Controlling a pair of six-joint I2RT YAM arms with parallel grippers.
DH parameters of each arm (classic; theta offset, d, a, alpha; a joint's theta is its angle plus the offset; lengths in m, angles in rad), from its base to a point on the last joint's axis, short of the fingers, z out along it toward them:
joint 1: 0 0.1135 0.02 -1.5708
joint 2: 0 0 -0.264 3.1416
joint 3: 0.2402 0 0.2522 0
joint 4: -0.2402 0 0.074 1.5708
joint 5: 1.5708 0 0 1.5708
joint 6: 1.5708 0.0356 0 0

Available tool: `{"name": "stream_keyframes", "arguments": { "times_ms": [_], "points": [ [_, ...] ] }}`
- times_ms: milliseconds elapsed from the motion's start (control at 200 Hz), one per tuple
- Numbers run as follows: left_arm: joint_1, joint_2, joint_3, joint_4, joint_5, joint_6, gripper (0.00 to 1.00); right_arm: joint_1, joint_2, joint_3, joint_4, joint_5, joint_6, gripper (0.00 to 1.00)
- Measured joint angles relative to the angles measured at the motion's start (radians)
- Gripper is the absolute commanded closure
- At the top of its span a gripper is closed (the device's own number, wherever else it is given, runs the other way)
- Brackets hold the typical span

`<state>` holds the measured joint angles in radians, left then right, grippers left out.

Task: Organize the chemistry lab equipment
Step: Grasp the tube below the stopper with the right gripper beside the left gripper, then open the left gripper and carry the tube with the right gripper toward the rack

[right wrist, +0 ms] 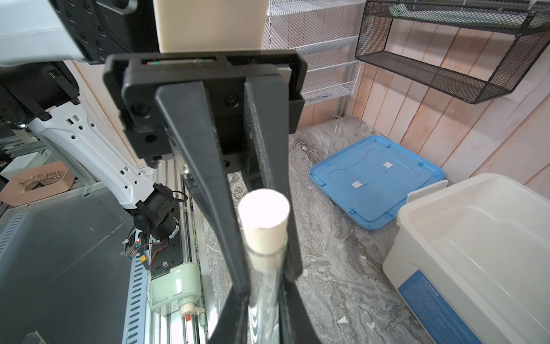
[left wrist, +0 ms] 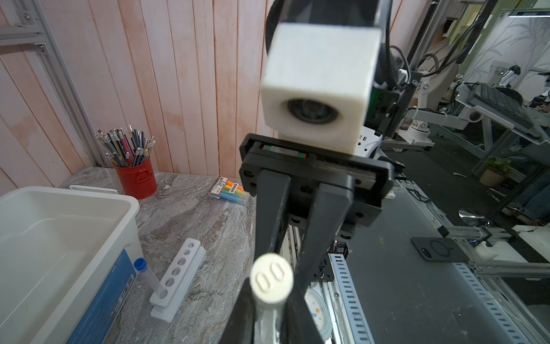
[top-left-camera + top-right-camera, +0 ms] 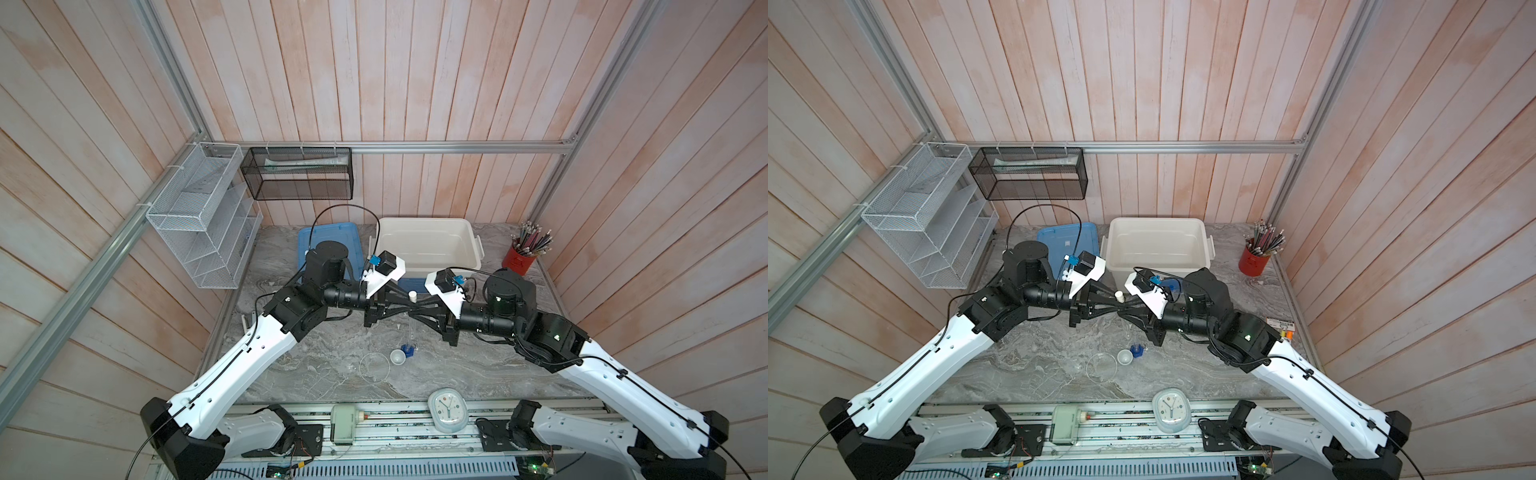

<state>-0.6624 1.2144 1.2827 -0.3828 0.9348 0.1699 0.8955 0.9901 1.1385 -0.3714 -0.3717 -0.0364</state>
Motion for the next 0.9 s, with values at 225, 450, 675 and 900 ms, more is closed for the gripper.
{"name": "stream_keyframes", "arguments": {
  "times_ms": [225, 450, 675, 900],
  "points": [
    [-0.004, -0.002, -0.003, 0.009, -0.034, -0.022, 0.49, 0.000, -0.032, -0.032, 0.035, 0.036, 0.009, 1.00],
    [0.001, -0.036, -0.026, 0.013, -0.112, -0.032, 0.44, 0.000, -0.119, -0.104, 0.069, 0.128, 0.031, 1.00],
    [0.048, -0.134, -0.100, 0.079, -0.246, -0.055, 0.43, 0.000, -0.224, -0.202, 0.072, 0.377, 0.060, 1.00],
    [0.076, -0.279, -0.230, 0.192, -0.510, -0.090, 0.43, -0.001, -0.307, -0.400, 0.178, 0.734, 0.095, 1.00]
  ]
}}
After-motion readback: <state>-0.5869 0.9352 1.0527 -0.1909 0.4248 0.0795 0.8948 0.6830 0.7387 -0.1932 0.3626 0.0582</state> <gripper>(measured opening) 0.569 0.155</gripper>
